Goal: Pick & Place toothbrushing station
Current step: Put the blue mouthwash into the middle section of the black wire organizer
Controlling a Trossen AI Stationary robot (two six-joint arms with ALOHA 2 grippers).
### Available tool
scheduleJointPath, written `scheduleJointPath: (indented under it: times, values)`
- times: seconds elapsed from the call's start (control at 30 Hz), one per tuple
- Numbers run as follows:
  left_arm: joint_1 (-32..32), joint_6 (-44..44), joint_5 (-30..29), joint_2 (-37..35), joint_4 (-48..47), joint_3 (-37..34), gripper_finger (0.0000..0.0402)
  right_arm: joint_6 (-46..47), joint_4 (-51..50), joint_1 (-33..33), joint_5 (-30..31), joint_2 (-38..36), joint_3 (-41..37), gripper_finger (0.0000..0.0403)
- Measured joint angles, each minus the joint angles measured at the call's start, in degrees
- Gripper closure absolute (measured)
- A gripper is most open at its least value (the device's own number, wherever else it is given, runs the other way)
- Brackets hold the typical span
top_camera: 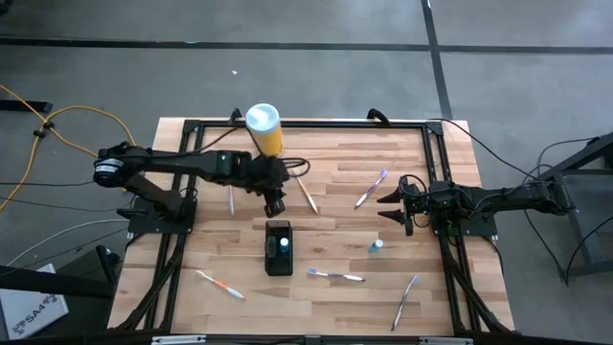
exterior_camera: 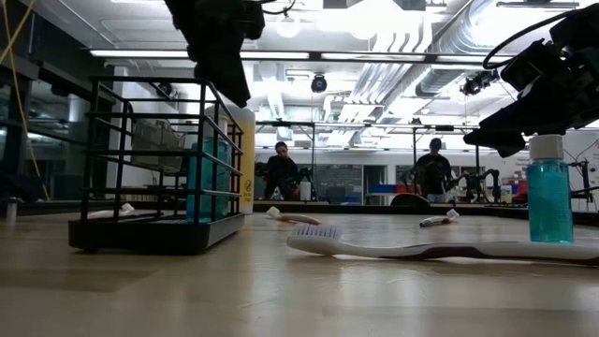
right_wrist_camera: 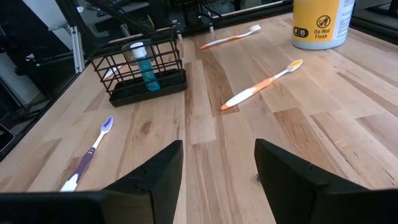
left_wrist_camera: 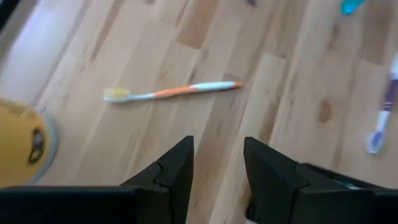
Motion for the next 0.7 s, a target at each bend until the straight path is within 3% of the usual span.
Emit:
scheduleJointPath:
  times: [0.4, 0.7]
  values:
    - [10.97, 6.35, 23.57, -1.50, 6.96, -4.27, 0.0266, 0.00, 0.09, 0.00, 0.02, 0.01, -0.01, 0.0211]
    - [9.74, 7.36, 24.13, -1.11, 11.25, -5.11, 0.0266, 0.01, 0.09, -0.01, 0.01, 0.02, -0.01, 0.0211]
